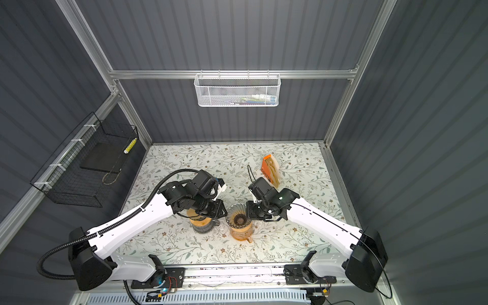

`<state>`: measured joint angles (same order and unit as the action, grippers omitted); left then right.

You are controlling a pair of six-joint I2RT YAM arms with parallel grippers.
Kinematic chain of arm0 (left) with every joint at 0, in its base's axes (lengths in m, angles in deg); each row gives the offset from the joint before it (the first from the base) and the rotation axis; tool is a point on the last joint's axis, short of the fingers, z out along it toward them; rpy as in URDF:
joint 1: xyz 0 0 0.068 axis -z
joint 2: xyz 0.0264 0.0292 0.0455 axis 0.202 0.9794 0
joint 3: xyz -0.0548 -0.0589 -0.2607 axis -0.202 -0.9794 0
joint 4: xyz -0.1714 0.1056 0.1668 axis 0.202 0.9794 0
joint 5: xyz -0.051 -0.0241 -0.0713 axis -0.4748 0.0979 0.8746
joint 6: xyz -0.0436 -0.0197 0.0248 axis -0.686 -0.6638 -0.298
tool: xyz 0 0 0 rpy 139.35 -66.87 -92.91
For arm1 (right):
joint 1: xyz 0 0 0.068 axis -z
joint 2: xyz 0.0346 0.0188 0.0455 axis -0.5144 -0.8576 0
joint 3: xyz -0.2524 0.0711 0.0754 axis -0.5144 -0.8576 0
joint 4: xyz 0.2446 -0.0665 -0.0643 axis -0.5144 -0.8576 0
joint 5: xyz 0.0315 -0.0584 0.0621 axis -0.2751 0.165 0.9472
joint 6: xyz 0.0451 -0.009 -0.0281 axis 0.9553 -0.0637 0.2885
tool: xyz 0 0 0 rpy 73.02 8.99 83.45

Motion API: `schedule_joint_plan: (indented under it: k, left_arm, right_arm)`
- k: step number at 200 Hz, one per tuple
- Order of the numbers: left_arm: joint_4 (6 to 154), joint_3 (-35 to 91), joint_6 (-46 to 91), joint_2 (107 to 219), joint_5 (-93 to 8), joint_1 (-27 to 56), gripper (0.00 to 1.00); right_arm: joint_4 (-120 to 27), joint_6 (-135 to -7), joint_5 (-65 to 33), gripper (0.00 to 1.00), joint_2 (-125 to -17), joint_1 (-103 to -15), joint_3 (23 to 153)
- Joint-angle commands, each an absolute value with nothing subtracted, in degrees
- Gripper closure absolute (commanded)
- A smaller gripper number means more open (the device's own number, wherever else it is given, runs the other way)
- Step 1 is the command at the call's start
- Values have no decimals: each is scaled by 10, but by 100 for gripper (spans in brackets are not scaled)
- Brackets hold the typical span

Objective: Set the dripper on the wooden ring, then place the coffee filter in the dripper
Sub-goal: 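Lower the glass dripper into the wooden ring with the right gripper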

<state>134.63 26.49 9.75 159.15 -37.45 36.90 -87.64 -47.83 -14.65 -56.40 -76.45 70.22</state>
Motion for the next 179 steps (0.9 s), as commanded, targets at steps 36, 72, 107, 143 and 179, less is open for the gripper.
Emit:
schedule_joint_plan:
  k: [36, 72, 107, 143, 179]
  left_arm:
    - [1371, 285, 116, 1606, -378, 377, 79]
    - [1372, 284, 116, 1612, -380, 380, 85]
    - [1375, 283, 117, 1621, -381, 382, 89]
    - [1380, 285, 119, 1632, -382, 384, 93]
    - [1382, 285, 117, 1644, -382, 388, 95]
  right_arm:
    - [-873, -475, -158, 100, -572, -767, 693]
    - [-870, -472, -158, 100, -573, -767, 687]
    - [-868, -471, -159, 100, -572, -767, 679]
    - [-868, -472, -164, 100, -573, -768, 669]
    - [-871, -471, -170, 100, -577, -768, 660]
